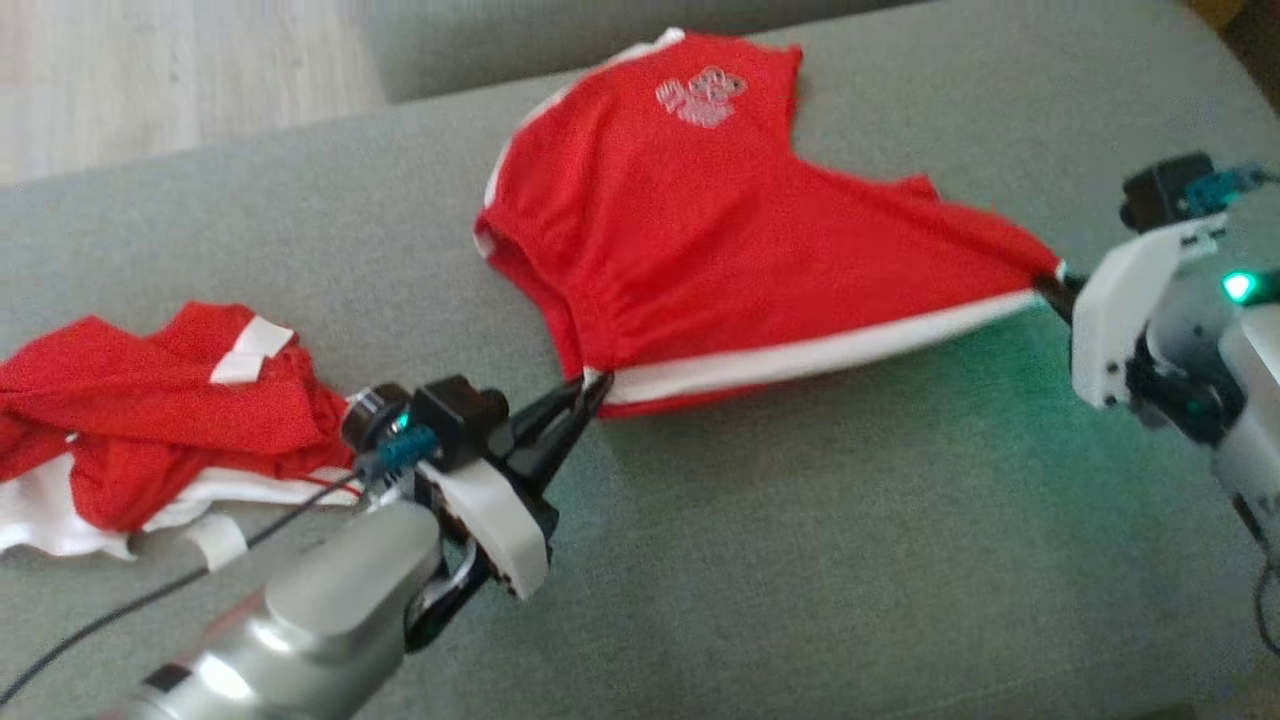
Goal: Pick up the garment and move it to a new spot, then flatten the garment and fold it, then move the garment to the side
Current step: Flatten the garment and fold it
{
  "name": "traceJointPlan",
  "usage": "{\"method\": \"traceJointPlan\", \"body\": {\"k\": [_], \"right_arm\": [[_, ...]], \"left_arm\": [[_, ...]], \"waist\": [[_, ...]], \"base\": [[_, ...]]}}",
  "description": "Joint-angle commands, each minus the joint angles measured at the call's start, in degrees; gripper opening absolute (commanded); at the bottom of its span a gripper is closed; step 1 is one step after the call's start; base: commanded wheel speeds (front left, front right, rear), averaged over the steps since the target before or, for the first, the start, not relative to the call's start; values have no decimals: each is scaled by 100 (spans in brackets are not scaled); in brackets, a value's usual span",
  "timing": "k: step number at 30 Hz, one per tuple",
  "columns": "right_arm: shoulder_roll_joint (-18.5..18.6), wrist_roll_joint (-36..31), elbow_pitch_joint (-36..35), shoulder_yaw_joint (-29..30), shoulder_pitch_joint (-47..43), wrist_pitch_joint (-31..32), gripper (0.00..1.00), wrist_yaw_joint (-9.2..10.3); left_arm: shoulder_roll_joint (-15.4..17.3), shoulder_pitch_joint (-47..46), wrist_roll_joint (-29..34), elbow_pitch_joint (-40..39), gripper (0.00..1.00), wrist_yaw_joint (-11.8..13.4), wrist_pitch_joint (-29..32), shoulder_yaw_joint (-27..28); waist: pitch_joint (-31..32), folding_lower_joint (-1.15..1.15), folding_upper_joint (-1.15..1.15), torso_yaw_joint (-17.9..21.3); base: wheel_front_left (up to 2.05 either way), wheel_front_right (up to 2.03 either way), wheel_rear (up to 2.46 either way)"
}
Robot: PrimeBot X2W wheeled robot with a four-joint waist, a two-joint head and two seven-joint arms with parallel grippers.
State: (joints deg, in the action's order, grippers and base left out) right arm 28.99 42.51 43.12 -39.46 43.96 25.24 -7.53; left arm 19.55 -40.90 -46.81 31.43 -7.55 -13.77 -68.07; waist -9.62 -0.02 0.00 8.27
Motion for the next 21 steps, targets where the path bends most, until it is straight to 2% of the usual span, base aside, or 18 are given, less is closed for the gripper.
{"method": "traceJointPlan", "body": {"k": [1, 2, 8, 12, 16, 21], "right_arm": [[230, 89, -223, -39, -72, 78, 0, 4], [417, 212, -421, -98, -287, 271, 0, 4], [901, 571, -1103, -26, -1022, 808, 0, 4], [1096, 705, -1647, 343, -1400, 837, 0, 4], [1004, 590, -1946, 953, -1476, 673, 0, 4], [622, 151, -2090, 1691, -1221, 458, 0, 4]], "left_arm": [[177, -146, 28, -148, 0, 48, -62, 168], [171, 13, -17, -228, 0, 107, -47, 135], [247, 528, -192, -686, 0, 351, 72, 51], [338, 702, -340, -1086, 0, 579, 87, 168], [370, 623, -395, -1279, 0, 834, 117, 333], [281, 336, -396, -1295, 0, 1118, 197, 519]], "waist": [[190, 2, 0, -36], [334, 2, 0, -52], [662, 2, 0, -57], [649, 2, 0, -89], [473, 2, 0, -190], [122, 2, 0, -413]], "base": [[0, 0, 0], [0, 0, 0], [0, 0, 0], [0, 0, 0], [0, 0, 0], [0, 0, 0]]}}
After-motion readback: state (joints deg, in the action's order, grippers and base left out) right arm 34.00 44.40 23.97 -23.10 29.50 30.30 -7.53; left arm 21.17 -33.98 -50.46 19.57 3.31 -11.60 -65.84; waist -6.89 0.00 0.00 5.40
